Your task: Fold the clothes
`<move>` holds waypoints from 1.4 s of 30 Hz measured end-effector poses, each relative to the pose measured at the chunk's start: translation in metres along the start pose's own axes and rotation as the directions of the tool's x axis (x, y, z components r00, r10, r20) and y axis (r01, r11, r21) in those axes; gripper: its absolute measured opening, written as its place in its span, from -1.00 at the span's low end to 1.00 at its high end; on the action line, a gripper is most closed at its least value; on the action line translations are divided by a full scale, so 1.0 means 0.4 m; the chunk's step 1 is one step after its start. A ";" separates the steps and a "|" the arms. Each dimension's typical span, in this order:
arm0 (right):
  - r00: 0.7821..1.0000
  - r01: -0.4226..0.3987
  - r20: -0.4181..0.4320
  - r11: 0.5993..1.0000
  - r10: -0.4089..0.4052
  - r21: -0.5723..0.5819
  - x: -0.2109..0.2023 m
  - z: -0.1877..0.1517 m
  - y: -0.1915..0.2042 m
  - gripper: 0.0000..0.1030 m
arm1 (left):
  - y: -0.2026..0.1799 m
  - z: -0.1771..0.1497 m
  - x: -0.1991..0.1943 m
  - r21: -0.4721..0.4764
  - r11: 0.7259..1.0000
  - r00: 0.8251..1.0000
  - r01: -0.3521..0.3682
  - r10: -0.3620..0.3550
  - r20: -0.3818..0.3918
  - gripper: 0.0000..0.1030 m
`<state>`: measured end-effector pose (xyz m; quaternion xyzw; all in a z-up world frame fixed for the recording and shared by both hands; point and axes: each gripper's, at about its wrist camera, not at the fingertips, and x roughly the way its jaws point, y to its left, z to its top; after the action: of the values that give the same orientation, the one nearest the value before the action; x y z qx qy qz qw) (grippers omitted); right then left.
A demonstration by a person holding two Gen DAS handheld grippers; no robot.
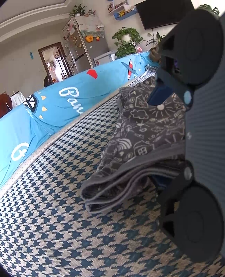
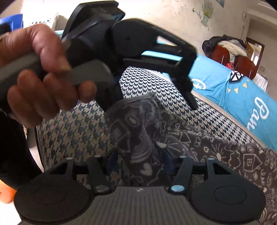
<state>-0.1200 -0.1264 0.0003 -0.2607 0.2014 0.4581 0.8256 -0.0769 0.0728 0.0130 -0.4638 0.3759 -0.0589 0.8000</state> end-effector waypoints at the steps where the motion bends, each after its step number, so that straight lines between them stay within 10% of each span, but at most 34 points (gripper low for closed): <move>1: 1.000 0.004 0.005 1.000 -0.004 -0.008 0.003 0.000 0.004 0.23 | -0.001 0.001 0.000 -0.001 1.000 1.000 0.000 0.000 0.001 0.64; 12: 0.995 0.096 0.024 0.988 -0.094 -0.118 0.054 -0.013 0.053 0.34 | 0.002 0.002 0.000 -0.023 1.000 1.000 -0.003 0.003 0.004 0.67; 18: 0.990 0.134 0.054 0.987 -0.129 -0.093 0.058 -0.005 0.032 -0.49 | -0.011 0.003 -0.016 0.008 1.000 0.999 0.028 -0.028 0.041 0.87; 26: 0.980 0.168 0.111 0.986 -0.167 0.003 0.013 -0.008 -0.015 -0.53 | -0.013 0.013 -0.082 0.010 0.998 0.980 0.068 -0.068 0.188 1.00; 42: 0.936 0.264 0.199 0.954 -0.289 0.140 -0.064 0.011 -0.138 -0.55 | 0.005 0.006 -0.015 -0.095 0.991 0.976 0.089 -0.068 0.209 1.00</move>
<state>-0.0847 -0.1648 0.0320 -0.1884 0.0964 0.3513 0.9120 -0.0801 0.0784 0.0156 -0.5230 0.2753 -0.0228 0.8064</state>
